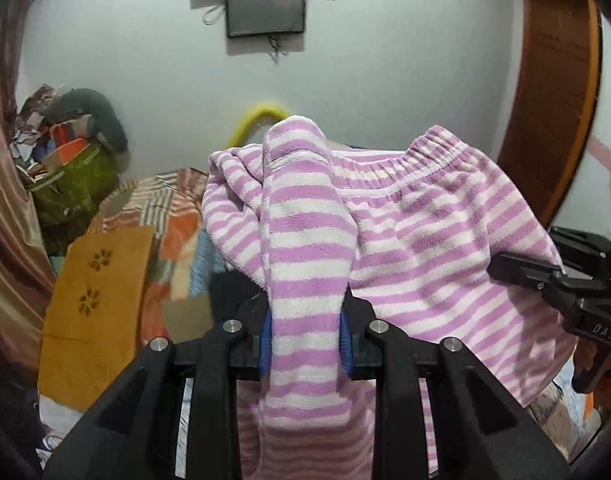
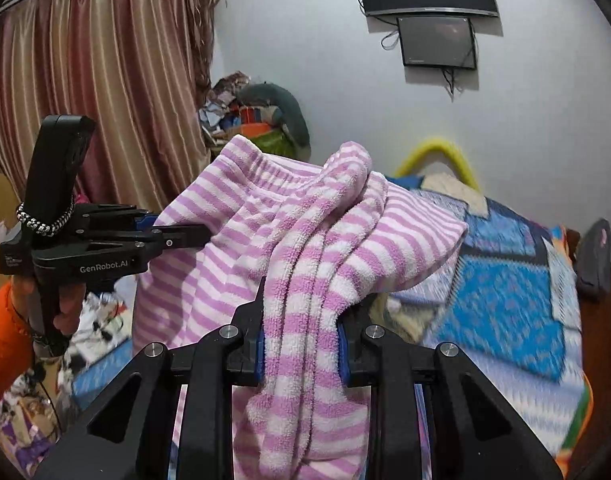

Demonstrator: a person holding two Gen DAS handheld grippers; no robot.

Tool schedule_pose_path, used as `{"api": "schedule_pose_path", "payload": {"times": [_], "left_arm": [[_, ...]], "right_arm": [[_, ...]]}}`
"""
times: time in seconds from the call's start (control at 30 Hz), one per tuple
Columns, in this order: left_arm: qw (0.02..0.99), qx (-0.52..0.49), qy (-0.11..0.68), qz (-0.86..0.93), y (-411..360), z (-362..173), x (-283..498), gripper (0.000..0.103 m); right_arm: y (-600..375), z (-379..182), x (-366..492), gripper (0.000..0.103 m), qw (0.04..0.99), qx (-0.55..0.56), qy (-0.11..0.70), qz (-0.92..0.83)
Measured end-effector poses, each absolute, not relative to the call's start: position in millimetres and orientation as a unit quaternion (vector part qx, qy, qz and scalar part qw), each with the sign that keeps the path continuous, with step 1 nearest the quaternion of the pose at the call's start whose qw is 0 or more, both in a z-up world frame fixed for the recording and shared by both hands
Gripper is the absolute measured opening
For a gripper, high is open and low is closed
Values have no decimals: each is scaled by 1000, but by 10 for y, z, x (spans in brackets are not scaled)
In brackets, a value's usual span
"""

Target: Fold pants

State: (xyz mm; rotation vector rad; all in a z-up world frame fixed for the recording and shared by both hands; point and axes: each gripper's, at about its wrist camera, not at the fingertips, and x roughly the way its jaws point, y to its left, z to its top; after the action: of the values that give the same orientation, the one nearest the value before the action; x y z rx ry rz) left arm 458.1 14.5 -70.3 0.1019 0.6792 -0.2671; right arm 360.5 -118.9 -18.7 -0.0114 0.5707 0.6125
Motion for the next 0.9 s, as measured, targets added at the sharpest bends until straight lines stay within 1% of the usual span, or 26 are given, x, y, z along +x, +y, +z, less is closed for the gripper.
{"api": "schedule_pose_path", "payload": {"times": [0.13,0.27,0.4,0.53,0.57,0.6,0.63,0.73,0.77,0.83,0.9], "left_arm": [[937,53,324,-120,394,-768,4939,26],[929,51,347,-114,631,-1081,5418,26],[910,24,400,-105,843,-1745,5858,28],[877,7,474,-86,1077,-2545,6198,29],[877,1,473,-91,1136,-2618,6210,34],[880,-9,464,-98,1213,-2637,6194,42],[885,-16,455,-100,1280,-2608,6160,44],[897,13,436,-75,1370,-2464,6035,44],[900,30,432,-57,1381,-2408,6015,44],[899,66,432,-3,1459,-2372,5955,43],[896,67,439,16,1595,-2339,5883,41]], "right_arm": [[-993,-270,3998,23,912,8,276,304],[-761,-505,4406,23,907,10,289,307],[-624,-909,4751,23,898,9,320,300],[-537,-1553,5113,24,877,1,394,275],[-544,-1707,5184,24,873,-7,412,262],[-581,-1820,5234,27,869,-12,424,255],[-656,-1892,5263,28,865,-4,428,261],[-818,-1829,5215,30,864,15,425,270],[-833,-1790,5177,31,866,4,421,270],[-858,-1712,5083,35,872,-29,415,258],[-939,-1663,5008,36,875,-52,413,245]]}}
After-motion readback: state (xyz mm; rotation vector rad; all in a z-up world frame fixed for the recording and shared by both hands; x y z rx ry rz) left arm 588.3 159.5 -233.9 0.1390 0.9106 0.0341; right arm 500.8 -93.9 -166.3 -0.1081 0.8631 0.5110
